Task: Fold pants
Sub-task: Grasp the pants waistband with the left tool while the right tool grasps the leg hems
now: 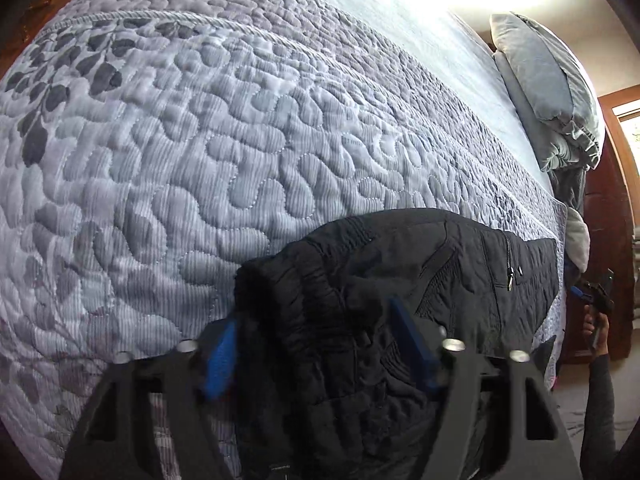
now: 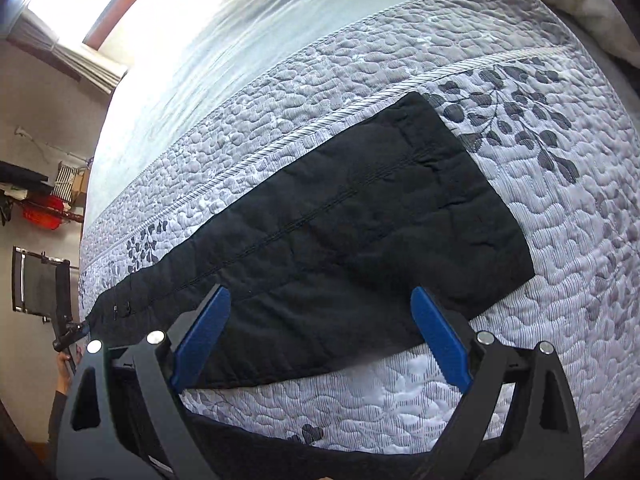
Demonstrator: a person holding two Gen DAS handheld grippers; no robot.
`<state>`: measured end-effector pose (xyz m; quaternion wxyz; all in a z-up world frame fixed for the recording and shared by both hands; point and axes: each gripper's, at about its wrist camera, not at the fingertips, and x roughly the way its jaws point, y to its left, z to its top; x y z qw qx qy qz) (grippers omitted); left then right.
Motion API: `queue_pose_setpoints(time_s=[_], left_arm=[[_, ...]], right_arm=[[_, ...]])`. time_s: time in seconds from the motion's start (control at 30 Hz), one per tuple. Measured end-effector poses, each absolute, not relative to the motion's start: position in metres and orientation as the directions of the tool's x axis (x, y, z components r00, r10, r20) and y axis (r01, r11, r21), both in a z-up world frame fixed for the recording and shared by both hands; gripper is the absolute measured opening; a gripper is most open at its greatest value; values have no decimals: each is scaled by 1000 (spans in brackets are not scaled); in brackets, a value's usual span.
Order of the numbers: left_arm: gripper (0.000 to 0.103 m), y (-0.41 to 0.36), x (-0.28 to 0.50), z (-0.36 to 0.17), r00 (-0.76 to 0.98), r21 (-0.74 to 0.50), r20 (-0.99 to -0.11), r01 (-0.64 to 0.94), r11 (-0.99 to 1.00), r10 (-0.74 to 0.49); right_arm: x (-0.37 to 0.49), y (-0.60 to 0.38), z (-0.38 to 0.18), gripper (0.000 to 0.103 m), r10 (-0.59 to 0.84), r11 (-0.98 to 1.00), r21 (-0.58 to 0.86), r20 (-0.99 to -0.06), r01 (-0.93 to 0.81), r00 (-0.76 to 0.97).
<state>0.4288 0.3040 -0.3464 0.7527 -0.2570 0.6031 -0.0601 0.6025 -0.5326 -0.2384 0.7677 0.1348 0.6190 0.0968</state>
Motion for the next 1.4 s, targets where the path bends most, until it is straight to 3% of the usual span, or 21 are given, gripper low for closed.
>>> queue_pose_setpoints(time_s=[0.27,0.6,0.77,0.8,0.87,0.9,0.93,1.0,1.13,1.4], left_arm=[[35,309,428,-350,264,-455,-880,-226,861,-395],[35,315,425,-356,275,-487,-863,-233,842,-423],[35,317,424,-358,280,-486,-864,-254,836,-418],[35,317,424,-357,281,-485,-865,-256,836,-416],[34,314,424,-356,288,-475,-869,-256,842,-402],[33,313,423,-355,292,-470,-871,-258,844,-396],[32,312,423,-354,297,-466,-872,-261,845,-389],[29,309,423,-351,302,-456,-876,-263,850,-377],[26,308,423,-345,317,-448,-877,-270,853,-360],[18,307,416,-320,394,-459,-856,-282,843,-335]], right_arm=[[674,-568,-250,92,241,968,249,-948,13,207],[751,-586,-324,92,214,976,217,-966,6,148],[751,-587,-331,95,270,962,262,-955,-72,126],[750,-590,-330,92,280,960,273,-952,-66,127],[747,-592,-328,74,311,950,307,-942,-52,125],[746,-596,-325,54,348,938,346,-929,-40,125],[743,-599,-323,47,383,924,382,-915,-33,129],[739,-600,-321,16,421,907,420,-898,-36,126],[732,-604,-309,10,414,910,413,-894,-42,171],[703,-617,-263,8,388,918,395,-874,-36,294]])
